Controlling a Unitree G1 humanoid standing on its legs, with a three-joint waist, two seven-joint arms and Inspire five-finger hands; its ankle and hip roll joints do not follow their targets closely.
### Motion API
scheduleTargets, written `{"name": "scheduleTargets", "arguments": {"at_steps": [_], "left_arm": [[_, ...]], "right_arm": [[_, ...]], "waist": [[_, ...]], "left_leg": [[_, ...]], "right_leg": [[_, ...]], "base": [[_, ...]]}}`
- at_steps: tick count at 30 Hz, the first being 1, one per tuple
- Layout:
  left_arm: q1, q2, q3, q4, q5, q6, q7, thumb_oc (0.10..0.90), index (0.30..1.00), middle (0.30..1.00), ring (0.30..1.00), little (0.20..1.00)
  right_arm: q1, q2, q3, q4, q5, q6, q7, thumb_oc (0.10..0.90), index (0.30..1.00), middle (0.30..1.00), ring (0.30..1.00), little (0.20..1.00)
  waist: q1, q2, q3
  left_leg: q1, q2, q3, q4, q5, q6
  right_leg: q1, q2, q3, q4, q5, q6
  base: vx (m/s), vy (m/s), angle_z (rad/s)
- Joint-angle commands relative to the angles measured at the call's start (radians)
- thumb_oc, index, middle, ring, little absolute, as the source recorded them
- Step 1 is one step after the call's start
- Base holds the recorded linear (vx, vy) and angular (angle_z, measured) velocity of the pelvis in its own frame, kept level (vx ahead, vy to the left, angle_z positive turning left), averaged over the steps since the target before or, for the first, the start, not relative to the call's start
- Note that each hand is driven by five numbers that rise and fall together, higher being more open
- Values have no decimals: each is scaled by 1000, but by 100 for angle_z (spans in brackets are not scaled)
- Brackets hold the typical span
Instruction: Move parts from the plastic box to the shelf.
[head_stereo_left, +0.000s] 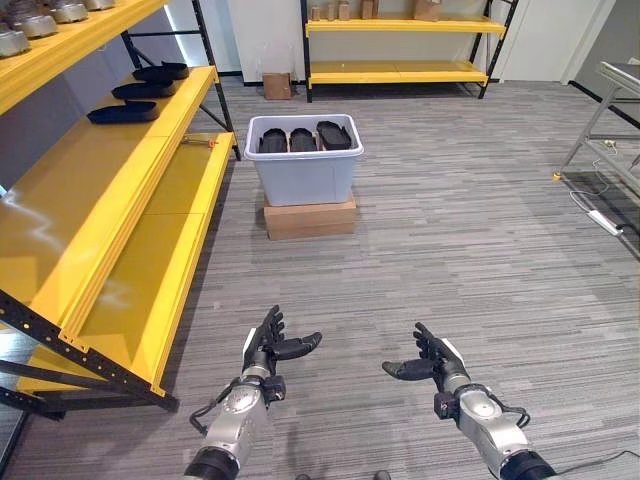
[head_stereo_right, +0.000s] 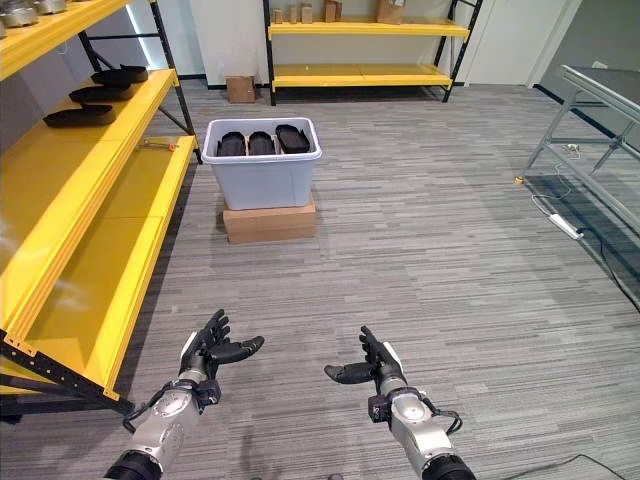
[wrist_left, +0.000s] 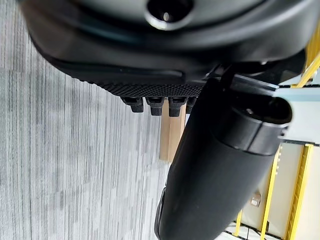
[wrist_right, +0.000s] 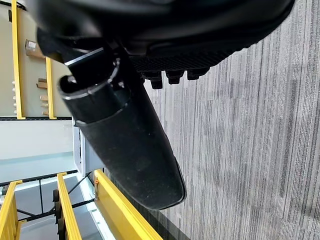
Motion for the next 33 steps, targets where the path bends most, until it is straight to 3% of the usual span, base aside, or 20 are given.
{"name": "scheduleTargets", "arguments": {"at_steps": [1,6,23,27,29,33], "left_arm": [[-105,6,-26,-24,-46,18,-68,900,1000,1000,1000,1000],[-99,-12,-26,-15,-71,15,-23,900,1000,1000,1000,1000],[-109,-7,-44,-38,-38,27,-19,900,1000,1000,1000,1000],[-116,-7,-45,-39,-50,43,-33,900,1000,1000,1000,1000],[-112,-14,-44,-48,-90,63,-97,900,1000,1000,1000,1000],[-106,-9,-46,-56,-75,51,-101,900,1000,1000,1000,1000]], "right_arm": [[-123,-12,-8,-47,-8,-70,-17,900,1000,1000,1000,1000],[-132,-9,-7,-45,-16,-65,-21,900,1000,1000,1000,1000],[-129,-18,-5,-69,-40,-89,-27,900,1000,1000,1000,1000],[-127,-15,-3,-71,-37,-94,-18,900,1000,1000,1000,1000],[-121,-13,-2,-81,-26,-92,-10,900,1000,1000,1000,1000],[-108,1,-14,-98,5,-102,-10,900,1000,1000,1000,1000]], "waist": [[3,-1,-22],[3,4,-21],[7,1,-10],[9,0,-5],[8,-1,0],[6,6,8]], "left_leg": [[17,30,5,29,-80,-49],[20,29,3,26,-80,-48],[17,28,0,39,-86,-42],[13,27,-2,48,-90,-38],[11,26,-1,58,-95,-33],[3,25,0,78,-105,-17]], "right_leg": [[-2,-42,-3,80,-120,80],[0,-43,-6,79,-120,80],[-3,-49,-10,97,-126,83],[-8,-52,-9,113,-131,84],[-13,-57,-6,127,-134,86],[-35,-63,-3,208,-168,87]], "base": [[0,0,0],[0,0,0],[-2,3,0],[9,10,0],[68,68,2],[76,129,2]]}}
